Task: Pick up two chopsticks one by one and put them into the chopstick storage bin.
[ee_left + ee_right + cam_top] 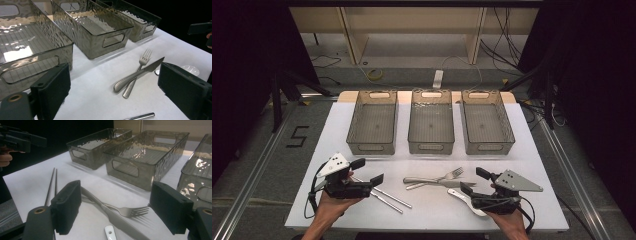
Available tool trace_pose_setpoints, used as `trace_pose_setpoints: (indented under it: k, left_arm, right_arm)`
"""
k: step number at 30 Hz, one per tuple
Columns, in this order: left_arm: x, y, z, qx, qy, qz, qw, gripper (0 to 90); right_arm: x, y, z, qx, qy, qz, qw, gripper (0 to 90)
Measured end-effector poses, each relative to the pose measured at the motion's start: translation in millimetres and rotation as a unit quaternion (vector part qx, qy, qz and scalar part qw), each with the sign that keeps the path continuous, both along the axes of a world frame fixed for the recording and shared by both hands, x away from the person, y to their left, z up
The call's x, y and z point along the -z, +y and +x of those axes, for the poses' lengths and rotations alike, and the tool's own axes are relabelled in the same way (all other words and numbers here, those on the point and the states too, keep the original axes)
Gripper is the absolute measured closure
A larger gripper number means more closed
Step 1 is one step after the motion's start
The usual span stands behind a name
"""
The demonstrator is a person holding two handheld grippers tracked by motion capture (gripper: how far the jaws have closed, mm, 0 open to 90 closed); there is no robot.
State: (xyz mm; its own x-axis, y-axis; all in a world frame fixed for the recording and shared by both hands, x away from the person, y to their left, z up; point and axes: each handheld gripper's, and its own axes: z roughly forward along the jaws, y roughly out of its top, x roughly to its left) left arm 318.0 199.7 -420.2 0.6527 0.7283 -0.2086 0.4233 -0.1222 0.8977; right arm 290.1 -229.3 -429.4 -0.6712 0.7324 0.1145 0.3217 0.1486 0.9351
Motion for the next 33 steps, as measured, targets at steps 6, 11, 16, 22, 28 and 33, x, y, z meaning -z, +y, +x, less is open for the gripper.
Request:
trace_pose_setpoints:
  k: [6, 11, 16, 22, 28, 33]
  left_arm:
    - [-0.1, -1.2, 0.2, 0.005, 0.003, 0.001, 1.0, 10.3]
    - [-0.7, -4.1, 1.6, 0.017, 0.011, 0.015, 0.9997, 10.2]
    - [-3.7, -10.3, 5.2, 0.05, 0.029, 0.06, 0.9965, 10.3]
    - [-8.1, -19.5, 16.1, 0.094, 0.057, 0.173, 0.9788, 14.8]
    - [-5.7, -22.0, 26.8, 0.125, 0.082, 0.253, 0.9557, 19.0]
    - [2.6, -23.6, 28.9, 0.154, 0.096, 0.292, 0.9391, 20.6]
  right_arm:
    - [0.2, 0.1, 0.4, 0.0, 0.003, 0.0, 1.0, 26.4]
    - [0.6, -0.3, 1.3, 0.0, 0.006, 0.0, 1.0, 26.7]
    - [0.7, -1.0, 1.7, 0.002, 0.011, 0.0, 0.9999, 26.7]
    - [1.6, -0.6, 2.2, 0.001, 0.013, -0.004, 0.9999, 27.1]
    - [2.4, -0.9, 2.7, 0.002, 0.017, -0.006, 0.9998, 27.2]
    - [3.1, 0.0, 3.2, 0.001, 0.017, -0.008, 0.9998, 27.4]
